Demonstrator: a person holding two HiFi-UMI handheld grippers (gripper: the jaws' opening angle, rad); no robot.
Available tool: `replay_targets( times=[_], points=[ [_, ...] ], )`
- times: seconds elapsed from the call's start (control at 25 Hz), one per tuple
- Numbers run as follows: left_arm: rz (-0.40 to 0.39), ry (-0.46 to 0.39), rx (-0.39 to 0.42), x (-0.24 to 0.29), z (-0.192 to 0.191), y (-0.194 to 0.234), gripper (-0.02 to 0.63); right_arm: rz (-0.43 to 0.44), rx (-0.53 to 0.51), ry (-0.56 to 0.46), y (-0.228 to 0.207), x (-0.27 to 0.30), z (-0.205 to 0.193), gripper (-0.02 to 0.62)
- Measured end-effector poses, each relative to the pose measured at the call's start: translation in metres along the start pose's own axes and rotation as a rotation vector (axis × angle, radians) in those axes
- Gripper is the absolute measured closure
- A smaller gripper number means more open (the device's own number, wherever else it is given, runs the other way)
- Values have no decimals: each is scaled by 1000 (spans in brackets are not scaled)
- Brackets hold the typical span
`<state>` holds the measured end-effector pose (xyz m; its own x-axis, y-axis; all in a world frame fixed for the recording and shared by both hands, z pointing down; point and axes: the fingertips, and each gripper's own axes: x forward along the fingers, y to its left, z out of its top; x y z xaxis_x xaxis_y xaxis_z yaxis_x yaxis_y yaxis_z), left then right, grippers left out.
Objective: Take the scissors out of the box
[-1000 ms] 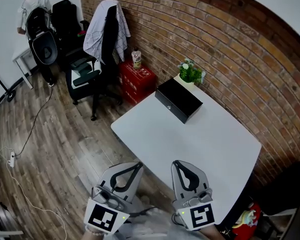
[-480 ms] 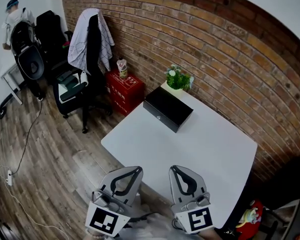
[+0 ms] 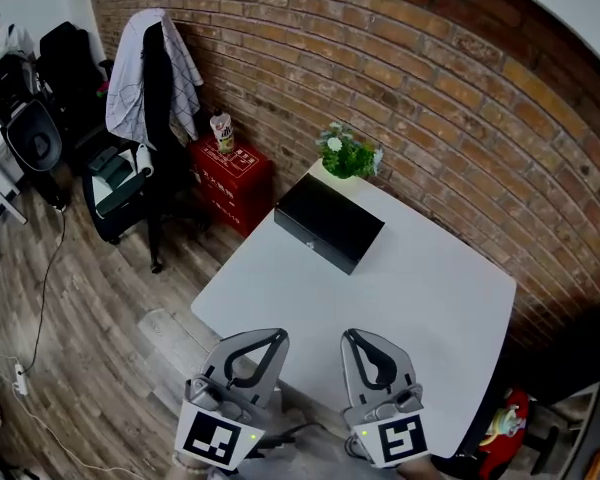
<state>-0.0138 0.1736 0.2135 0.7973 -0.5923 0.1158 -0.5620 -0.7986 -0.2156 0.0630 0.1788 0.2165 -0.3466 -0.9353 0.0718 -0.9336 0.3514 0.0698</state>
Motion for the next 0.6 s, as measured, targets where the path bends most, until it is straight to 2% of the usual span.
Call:
replay_targets(
  times=[0.36,0.6],
  points=[
    [-71,0,-22,49,-27,46,588,-73,18,53,-24,49,-17,551],
    [-127,1,-31,78,-46,67,588,-87,19,94,-31,78,-34,551]
  ],
)
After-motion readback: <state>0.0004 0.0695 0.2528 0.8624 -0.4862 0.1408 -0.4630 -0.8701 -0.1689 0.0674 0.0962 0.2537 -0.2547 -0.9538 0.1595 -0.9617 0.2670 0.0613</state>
